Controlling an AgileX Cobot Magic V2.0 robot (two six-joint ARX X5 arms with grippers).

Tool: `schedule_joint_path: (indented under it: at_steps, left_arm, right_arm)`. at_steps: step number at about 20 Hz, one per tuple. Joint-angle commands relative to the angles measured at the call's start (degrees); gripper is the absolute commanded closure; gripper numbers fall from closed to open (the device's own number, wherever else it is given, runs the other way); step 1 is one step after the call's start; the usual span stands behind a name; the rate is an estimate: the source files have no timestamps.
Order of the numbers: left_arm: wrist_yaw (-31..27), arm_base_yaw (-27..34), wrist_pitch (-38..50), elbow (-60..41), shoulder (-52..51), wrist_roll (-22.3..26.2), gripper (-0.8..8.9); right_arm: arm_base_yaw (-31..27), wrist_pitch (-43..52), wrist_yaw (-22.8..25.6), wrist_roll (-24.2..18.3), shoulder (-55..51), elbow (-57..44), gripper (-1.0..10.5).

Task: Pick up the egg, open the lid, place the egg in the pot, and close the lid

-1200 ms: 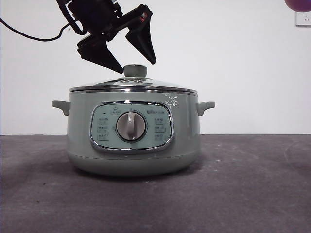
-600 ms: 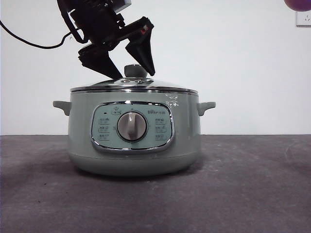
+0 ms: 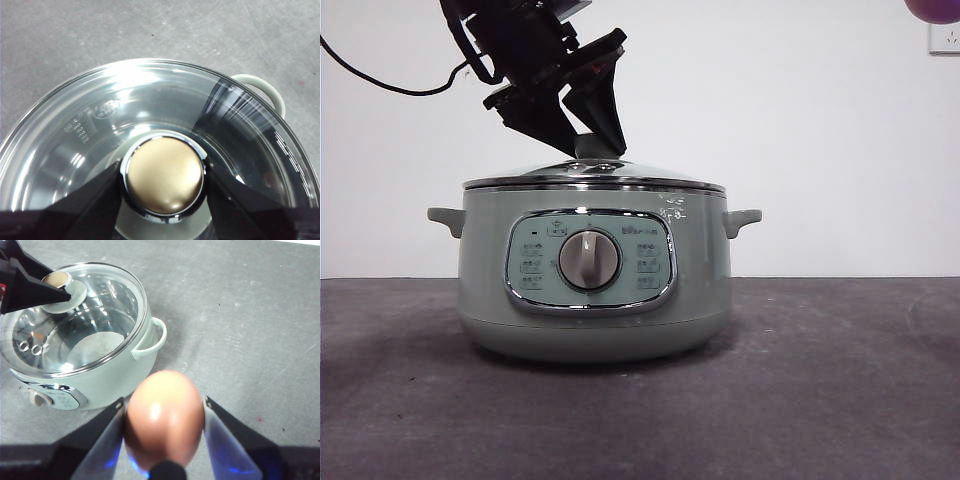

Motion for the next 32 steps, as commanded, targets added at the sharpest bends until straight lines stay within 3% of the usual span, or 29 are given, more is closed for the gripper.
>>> schedule_joint_path:
  at_steps: [1,7,10,13,17,23,28,32]
  left_arm:
    - [0.1,0.1,-0.1,-0.2,-2.5,-0.8,8.22]
    - [-0.1,0.1,-1.4,0.8,-8.7,-0.9,8.22]
    - [-0.9,0.1,-4.3,1.7,-13.7,-0.8,8.22]
    - [-3.3,0.1,-9.3,1.7,-21.0,-0.8,8.22]
    - [-6.2,0.2,-17.2,1.7,-31.2,-0.8,8.22]
    - [-6.2,0.1,-26.6,1.7,-42.6,-1.1,8.22]
    - [-6.2,0.1,-29.8,1.7,-45.9,-2.3,8.22]
    - [-6.1,0.1,-30.9,1.7,-46.1,-2.4,8.22]
  right_arm:
    - [0.0,0.7,0.0,0.7,0.0,0.0,9.6]
    - [0.1,1.4,-0.3,0.7,1.3,0.0,9.6]
    - [0.2,4.9,-5.0,1.3,4.1,0.0,9.6]
    - [1.9,9.4,-6.2,2.2,9.0,0.5,9.6]
    - [5.9,12.9,-6.2,2.2,19.6,5.7,9.6]
    - [12.8,14.5,-5.8,0.4,39.9,21.0,9.6]
    - [16.2,14.5,-3.7,-2.4,55.7,32.4,9.6]
    - [17.8,16.7,-2.0,-5.3,63.5,34.4,9.6]
